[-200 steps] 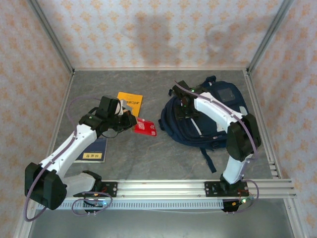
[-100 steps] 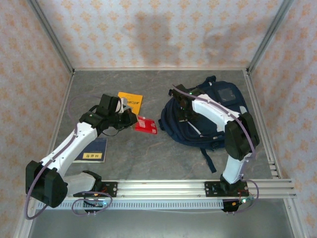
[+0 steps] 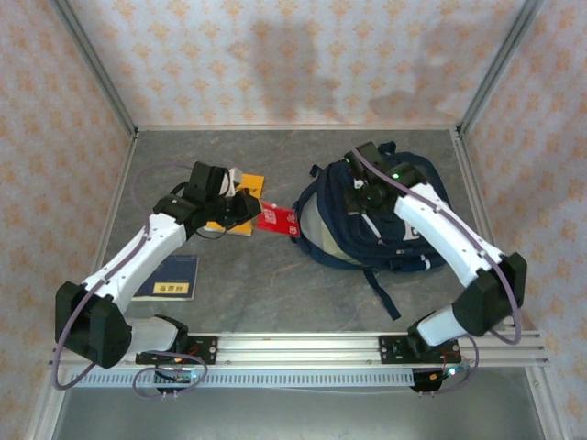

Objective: Pack the student bag

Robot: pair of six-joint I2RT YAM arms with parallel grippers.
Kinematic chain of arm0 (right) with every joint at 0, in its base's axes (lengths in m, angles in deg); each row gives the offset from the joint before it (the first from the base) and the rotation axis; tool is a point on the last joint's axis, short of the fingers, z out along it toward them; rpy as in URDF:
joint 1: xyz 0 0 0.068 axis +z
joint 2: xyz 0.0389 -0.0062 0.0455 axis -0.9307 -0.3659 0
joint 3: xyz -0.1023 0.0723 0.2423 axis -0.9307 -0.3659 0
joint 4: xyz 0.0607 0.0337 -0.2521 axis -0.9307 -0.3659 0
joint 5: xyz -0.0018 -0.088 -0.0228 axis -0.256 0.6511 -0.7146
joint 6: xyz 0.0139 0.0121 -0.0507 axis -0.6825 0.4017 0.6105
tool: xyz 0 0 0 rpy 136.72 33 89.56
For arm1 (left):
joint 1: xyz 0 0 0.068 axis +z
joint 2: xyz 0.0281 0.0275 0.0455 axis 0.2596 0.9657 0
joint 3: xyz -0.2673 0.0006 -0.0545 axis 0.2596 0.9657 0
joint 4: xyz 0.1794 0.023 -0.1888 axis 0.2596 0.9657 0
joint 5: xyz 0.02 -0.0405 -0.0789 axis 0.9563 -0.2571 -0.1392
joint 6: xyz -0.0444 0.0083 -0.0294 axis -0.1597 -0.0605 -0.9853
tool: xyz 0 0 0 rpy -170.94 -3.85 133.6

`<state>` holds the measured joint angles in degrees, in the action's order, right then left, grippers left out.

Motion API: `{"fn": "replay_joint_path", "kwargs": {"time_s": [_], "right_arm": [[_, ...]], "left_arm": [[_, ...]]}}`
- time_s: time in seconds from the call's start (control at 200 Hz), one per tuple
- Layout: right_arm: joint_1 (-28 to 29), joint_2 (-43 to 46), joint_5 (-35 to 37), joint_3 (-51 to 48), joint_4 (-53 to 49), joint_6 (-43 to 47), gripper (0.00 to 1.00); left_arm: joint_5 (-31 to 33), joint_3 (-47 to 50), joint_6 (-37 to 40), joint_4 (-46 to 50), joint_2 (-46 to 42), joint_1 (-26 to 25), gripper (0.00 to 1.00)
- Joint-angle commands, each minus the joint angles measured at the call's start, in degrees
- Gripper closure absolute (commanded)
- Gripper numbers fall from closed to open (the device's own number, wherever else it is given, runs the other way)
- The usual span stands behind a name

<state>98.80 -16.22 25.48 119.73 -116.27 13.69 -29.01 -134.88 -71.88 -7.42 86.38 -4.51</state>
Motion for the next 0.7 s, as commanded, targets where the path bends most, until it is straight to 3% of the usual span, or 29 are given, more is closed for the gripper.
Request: {"fn": "replay_joint_path", "kwargs": {"time_s": [0.0, 0.29, 0.445, 0.696], "right_arm": [[-0.02, 5.03, -3.89, -1.65, 2.52, 1.02, 1.0], [-0.55, 5.99, -5.01, -1.98, 1.44, -0.44, 1.0], [-0.6, 4.6, -3.66, 2.1, -2.2, -2.82, 0.66], [0.35, 0.81, -12.26, 9.57, -5.17, -6.16, 0.58]], "left_arm": [[-3.41, -3.12, -1.15, -6.72, 1.6, -2.52, 1.0], [-7.84, -2.13, -12.14, -26.97, 8.08, -10.18, 1.0], [-9.37, -1.22, -17.52, -36.08, 8.59, -11.45, 1.0], [-9.82, -1.05, -18.53, -38.9, 8.12, -12.23, 1.0]]}}
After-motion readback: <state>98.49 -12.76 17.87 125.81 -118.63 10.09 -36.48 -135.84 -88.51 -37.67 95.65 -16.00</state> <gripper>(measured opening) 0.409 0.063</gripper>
